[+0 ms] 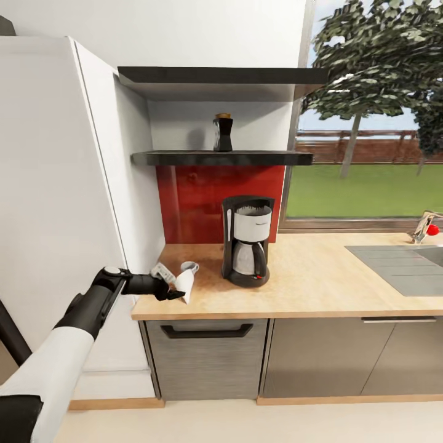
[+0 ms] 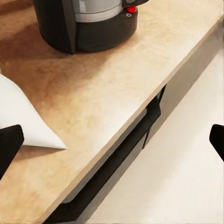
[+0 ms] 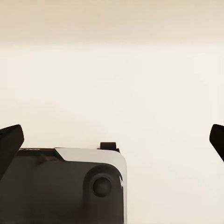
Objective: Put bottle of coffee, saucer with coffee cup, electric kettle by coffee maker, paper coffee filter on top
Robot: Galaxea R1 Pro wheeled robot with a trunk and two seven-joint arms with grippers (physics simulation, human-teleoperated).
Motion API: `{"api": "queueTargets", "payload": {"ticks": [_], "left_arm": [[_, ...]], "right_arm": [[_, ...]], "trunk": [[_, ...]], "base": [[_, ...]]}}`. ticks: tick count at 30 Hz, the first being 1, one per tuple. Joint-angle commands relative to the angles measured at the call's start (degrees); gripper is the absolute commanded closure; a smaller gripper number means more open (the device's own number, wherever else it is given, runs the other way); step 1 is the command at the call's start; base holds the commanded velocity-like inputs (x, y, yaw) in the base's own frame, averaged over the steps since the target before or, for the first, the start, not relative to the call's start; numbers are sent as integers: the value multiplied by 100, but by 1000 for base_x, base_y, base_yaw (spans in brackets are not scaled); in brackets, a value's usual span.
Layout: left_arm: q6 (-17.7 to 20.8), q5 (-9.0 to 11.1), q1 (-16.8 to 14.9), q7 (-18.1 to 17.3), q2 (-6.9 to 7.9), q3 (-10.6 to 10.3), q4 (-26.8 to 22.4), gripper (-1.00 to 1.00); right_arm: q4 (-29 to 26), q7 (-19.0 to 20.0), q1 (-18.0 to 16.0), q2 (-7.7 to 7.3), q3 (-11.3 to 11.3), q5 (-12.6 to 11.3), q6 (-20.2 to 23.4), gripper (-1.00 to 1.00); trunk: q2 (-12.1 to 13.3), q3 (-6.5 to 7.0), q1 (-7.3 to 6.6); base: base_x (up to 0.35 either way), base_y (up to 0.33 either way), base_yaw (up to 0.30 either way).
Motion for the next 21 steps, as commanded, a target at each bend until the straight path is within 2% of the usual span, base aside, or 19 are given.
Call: {"api": "queueTargets", "payload": {"ticks": [1, 6, 12, 21], "left_arm": [[83, -154, -24, -215, 9, -6, -10, -100], [118, -570, -57, -626, 37, -3, -18, -100], [156, -666, -62, -691, 41, -3, -139, -100], [174, -691, -62, -698, 16, -13, -214, -100]], "right_arm": [[5, -3, -1, 0, -1, 2, -19, -100], [6, 1, -1, 0, 0, 2, -19, -100], [6, 2, -1, 0, 2, 2, -19, -100], [6, -1, -1, 0, 9, 6, -19, -100]], "trunk": [[-4, -3, 2], [-4, -3, 2], [-4, -3, 2], [-4, -3, 2]], "base": [[0, 0, 0], [0, 0, 0], [19, 0, 0], [214, 0, 0]]}}
